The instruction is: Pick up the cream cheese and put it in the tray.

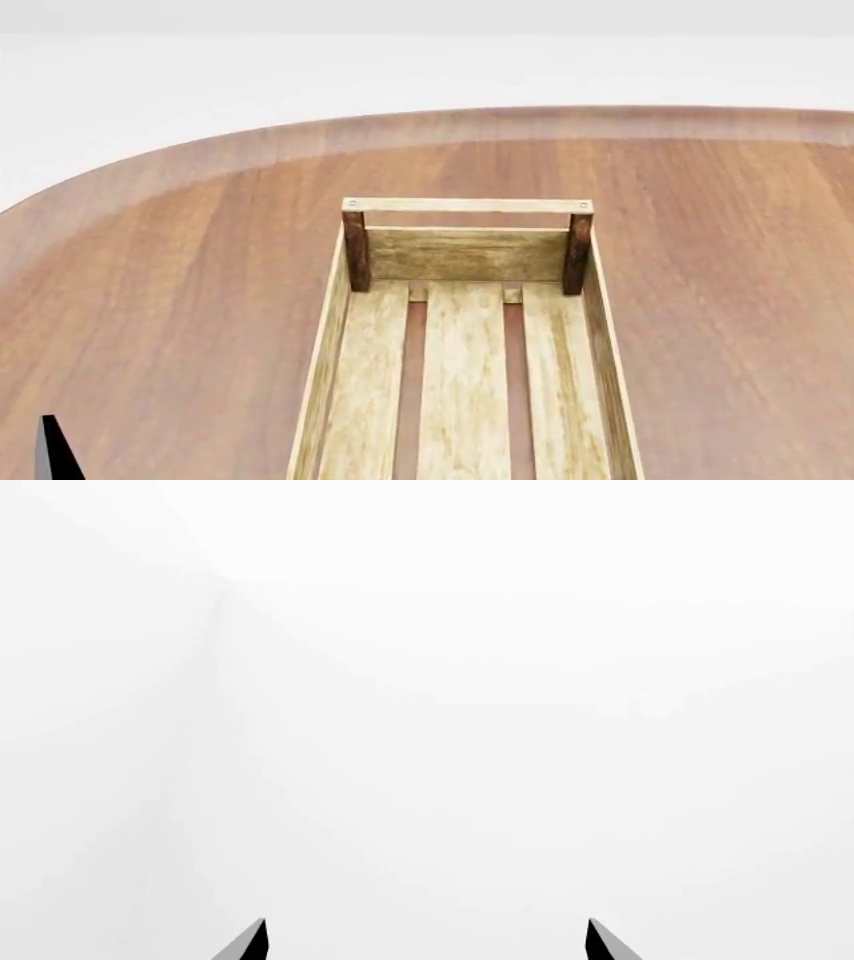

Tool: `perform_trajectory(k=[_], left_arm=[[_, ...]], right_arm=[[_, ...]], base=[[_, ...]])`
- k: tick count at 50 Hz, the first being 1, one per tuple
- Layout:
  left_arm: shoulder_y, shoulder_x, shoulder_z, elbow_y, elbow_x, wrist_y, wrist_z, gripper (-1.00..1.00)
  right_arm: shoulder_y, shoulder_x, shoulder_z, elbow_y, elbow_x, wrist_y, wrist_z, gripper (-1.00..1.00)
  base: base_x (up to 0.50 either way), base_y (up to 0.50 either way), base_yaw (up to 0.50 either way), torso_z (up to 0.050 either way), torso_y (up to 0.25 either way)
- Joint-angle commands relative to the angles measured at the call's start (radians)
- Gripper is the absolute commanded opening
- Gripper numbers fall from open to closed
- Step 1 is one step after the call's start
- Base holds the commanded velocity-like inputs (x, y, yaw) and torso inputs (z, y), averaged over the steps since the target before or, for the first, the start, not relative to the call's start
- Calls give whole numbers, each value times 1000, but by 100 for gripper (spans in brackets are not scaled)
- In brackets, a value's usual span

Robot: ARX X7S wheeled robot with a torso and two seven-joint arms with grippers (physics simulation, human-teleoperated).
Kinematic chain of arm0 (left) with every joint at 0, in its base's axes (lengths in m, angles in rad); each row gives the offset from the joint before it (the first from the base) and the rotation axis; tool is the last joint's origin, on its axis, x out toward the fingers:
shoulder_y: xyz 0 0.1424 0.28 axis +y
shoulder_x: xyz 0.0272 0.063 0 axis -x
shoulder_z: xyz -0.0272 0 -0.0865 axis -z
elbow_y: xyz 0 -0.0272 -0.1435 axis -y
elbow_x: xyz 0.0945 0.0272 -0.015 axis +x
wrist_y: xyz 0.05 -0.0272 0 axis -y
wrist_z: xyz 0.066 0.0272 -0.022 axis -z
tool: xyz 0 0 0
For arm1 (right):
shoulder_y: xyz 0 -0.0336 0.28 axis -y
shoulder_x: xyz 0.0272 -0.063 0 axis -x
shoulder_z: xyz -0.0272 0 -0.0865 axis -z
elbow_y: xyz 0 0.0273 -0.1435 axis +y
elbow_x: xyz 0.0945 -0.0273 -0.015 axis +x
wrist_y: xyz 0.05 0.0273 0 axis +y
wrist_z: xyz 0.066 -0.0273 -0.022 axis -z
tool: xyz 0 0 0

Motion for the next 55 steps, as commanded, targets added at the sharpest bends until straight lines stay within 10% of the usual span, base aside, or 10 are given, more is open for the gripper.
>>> perform_trajectory(k=[1,55], left_arm=[[1,-3,3,4,3,-2,-5,100],[-9,-17,17,2,-2,-7,-22,100]], right_arm=[[-3,13,21,-1,44,9,8,100],[-8,43,118,129,307,-33,-84,100]], base=[[0,0,0,0,0],[0,0,0,0,0]])
